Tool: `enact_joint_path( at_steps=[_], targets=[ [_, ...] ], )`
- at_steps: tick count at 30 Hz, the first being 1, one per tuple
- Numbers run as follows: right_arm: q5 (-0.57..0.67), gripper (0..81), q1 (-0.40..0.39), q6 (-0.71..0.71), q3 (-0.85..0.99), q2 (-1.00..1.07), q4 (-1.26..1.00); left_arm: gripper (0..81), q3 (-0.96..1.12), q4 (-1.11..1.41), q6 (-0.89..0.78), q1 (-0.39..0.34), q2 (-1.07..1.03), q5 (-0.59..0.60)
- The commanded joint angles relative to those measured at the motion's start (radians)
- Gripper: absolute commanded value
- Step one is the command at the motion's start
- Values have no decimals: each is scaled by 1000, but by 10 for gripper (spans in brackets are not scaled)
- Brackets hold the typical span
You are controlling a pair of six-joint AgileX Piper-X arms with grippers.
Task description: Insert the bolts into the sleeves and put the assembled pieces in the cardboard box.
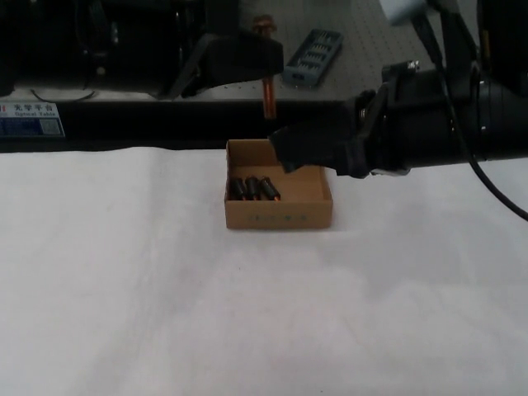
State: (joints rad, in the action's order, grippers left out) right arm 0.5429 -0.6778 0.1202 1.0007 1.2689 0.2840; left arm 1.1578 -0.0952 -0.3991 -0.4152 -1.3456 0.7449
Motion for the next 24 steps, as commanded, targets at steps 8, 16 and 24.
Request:
enact_joint_path(
  at_steps=[8, 16, 24],
  targets=[
    [5, 25, 0, -1, 3, 0, -43, 6, 4, 23, -12, 1, 15, 23],
    [5, 25, 0, -1, 3, 0, -64, 6, 4, 23, -12, 1, 15, 23],
    [5, 25, 0, 21, 3, 0, -76, 6, 4, 23, -12, 1, 15, 27]
  ],
)
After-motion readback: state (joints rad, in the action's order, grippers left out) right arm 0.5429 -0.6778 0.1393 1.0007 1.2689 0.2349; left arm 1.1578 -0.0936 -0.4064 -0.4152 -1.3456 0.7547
